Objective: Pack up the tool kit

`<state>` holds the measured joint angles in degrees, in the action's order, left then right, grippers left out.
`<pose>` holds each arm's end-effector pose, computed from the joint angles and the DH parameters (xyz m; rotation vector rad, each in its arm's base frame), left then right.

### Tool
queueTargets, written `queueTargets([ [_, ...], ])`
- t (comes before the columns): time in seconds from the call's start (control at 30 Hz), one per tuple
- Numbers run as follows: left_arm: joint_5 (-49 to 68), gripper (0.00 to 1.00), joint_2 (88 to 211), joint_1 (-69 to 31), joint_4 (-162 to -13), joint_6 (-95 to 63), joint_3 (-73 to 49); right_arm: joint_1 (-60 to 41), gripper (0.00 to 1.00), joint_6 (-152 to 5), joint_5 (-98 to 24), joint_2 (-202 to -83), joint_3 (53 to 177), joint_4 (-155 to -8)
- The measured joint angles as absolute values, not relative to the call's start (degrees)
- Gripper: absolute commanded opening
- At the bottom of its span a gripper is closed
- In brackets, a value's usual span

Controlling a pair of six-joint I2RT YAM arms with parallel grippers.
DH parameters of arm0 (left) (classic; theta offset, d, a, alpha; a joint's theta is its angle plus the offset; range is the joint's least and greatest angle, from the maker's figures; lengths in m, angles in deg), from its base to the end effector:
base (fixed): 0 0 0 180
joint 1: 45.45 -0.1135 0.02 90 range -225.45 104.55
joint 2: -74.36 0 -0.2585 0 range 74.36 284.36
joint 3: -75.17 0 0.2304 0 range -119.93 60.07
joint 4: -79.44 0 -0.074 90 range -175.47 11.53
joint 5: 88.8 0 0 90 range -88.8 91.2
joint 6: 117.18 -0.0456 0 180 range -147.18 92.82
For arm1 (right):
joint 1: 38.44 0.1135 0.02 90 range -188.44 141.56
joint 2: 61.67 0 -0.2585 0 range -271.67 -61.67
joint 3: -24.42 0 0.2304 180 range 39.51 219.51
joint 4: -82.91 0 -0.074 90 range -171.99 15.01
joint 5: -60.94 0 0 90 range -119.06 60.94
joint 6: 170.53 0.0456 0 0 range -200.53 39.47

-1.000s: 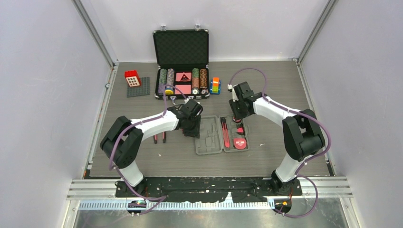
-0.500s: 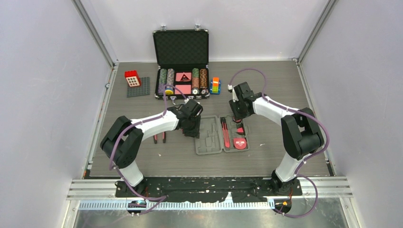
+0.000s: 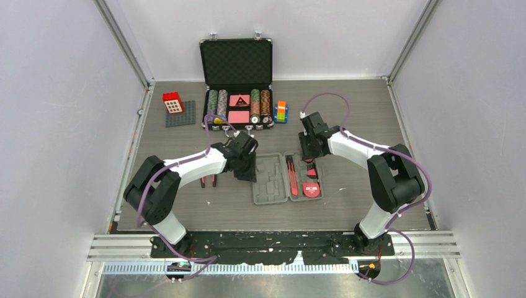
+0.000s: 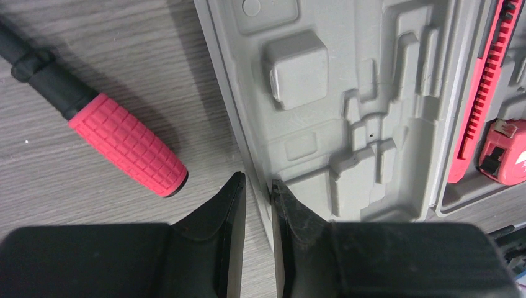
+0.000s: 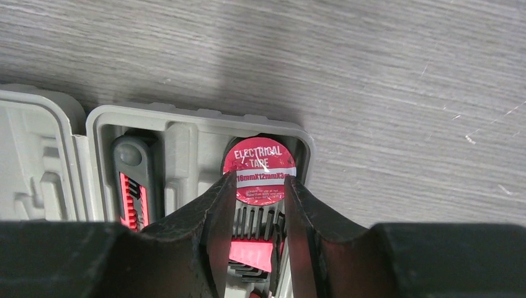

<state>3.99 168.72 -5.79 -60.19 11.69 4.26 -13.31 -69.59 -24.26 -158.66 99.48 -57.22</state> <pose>0.2324 -0.1956 0.1723 0.0349 2.7813 -0.4618 0.2928 0.1331 0.1788 -0.2992 2.6297 0.1003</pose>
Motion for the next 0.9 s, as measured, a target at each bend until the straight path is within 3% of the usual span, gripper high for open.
queueTargets([
  [0.4,5.4,0.20,166.1,-7.3,-59.9,11.6,7.3,-3.8,0.39,-63.1,-12.6,-158.8,96.7,-57.3],
  [0.63,5.8,0.20,165.9,-7.4,-60.0,11.4,7.4,-4.3,0.43,-62.4,-13.1,-157.4,96.2,-58.5],
  [0.9,5.8,0.21,165.7,-7.5,-59.8,11.3,7.4,-4.8,0.50,-65.7,-19.4,-157.2,101.4,-47.6],
])
